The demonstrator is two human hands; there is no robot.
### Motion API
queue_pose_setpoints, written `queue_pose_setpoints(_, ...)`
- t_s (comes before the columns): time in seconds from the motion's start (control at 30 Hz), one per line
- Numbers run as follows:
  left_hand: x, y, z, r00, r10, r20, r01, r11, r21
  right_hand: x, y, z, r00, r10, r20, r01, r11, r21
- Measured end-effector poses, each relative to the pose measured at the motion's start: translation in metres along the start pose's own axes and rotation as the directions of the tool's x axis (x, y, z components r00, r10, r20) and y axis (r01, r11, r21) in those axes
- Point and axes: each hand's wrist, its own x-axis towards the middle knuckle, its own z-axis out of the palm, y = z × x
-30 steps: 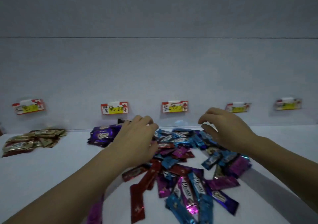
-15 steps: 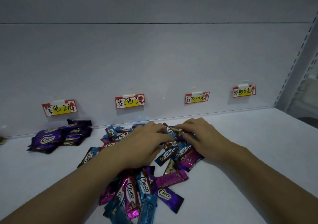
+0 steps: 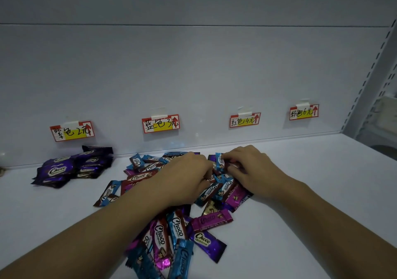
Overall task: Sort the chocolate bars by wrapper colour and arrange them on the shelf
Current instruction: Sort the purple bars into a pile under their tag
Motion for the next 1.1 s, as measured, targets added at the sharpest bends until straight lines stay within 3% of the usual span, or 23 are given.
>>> queue_pose_setpoints(0.3, 0.002, 0.005, 0.001, 0.996, -0.076, -0.04, 0.07, 0.988, -0.135, -0.001, -0.007, -0.003, 1.0, 0.003, -0.014, -0.003, 0.999, -0.044)
queue_pose_setpoints(0.53, -0.001, 0.005, 0.003, 0.991, -0.055, -0.12, 0.051, 0.998, -0.03, -0.006, -0.006, -0.016, 0.993, 0.018, -0.116, -0.02, 1.0, -0.018)
queue_pose_setpoints(0.7, -0.01, -0.006, -0.001, 0.963, -0.155, -0.219, 0.108, 0.971, -0.212, -0.012, -0.001, -0.02, 0.982, 0.072, -0.174, -0.047, 0.988, 0.147)
queue_pose_setpoints(0.87, -0.036, -0.026, -0.019, 0.939, -0.173, -0.299, 0.078, 0.949, -0.305, -0.015, -0.018, -0.024, 0.975, 0.057, -0.216, 0.019, 0.942, 0.334)
queue_pose_setpoints(1.1, -0.093, -0.088, -0.036, 0.904, -0.277, -0.325, 0.152, 0.92, -0.361, 0.003, -0.092, -0.029, 0.992, -0.05, -0.113, 0.095, 0.893, 0.44)
